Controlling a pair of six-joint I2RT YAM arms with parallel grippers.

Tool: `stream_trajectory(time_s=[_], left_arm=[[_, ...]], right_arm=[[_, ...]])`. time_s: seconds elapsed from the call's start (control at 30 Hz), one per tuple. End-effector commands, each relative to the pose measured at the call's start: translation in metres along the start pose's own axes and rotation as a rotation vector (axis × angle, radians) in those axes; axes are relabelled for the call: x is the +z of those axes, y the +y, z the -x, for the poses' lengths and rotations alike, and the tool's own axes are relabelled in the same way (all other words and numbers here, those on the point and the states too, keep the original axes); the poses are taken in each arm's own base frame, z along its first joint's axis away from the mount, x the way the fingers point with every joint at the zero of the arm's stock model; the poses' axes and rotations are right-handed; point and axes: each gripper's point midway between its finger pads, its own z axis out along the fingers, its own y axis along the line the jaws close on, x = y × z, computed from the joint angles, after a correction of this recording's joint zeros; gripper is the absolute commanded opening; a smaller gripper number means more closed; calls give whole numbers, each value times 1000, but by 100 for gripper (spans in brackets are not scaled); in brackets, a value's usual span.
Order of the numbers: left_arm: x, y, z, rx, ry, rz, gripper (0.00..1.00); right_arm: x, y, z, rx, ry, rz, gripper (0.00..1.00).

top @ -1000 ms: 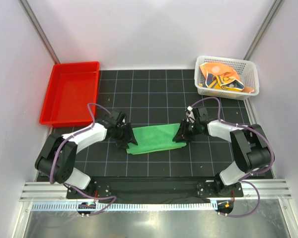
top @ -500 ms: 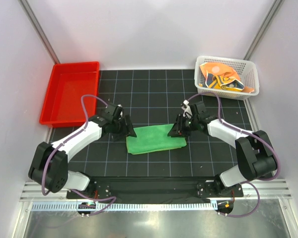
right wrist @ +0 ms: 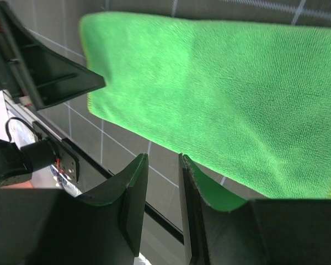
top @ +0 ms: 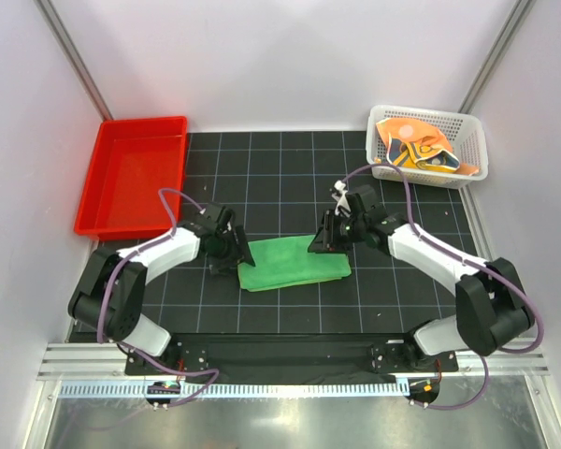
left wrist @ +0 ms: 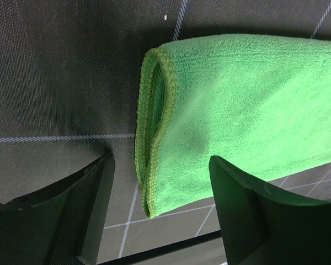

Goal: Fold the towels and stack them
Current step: Neatly place the folded towel into the bin

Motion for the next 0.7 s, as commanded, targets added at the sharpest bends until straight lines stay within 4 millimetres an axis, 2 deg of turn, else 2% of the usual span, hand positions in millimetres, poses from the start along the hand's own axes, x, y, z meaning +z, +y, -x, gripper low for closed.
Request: stream_trajectory(time_s=[0.0, 0.17, 0.33, 0.43, 0.57, 0.67], left_arm=[[15, 11, 3, -38, -15, 50, 74], [20, 12, 0, -59, 2, 57, 71], [21, 19, -2, -77, 6, 94, 66], [17, 26, -4, -75, 4, 122, 66], [14, 22, -4, -79, -12, 99, 64], [20, 21, -8, -91, 3, 104, 58]], right_arm=[[-22, 20, 27, -52, -103, 10, 36], [-31, 28, 31, -65, -126, 20, 37], [-33, 25, 29, -73, -128, 12, 38], [-34, 23, 27, -77, -127, 6, 38], [-35, 21, 24, -77, -133, 6, 39], [-35, 24, 24, -72, -133, 21, 39]])
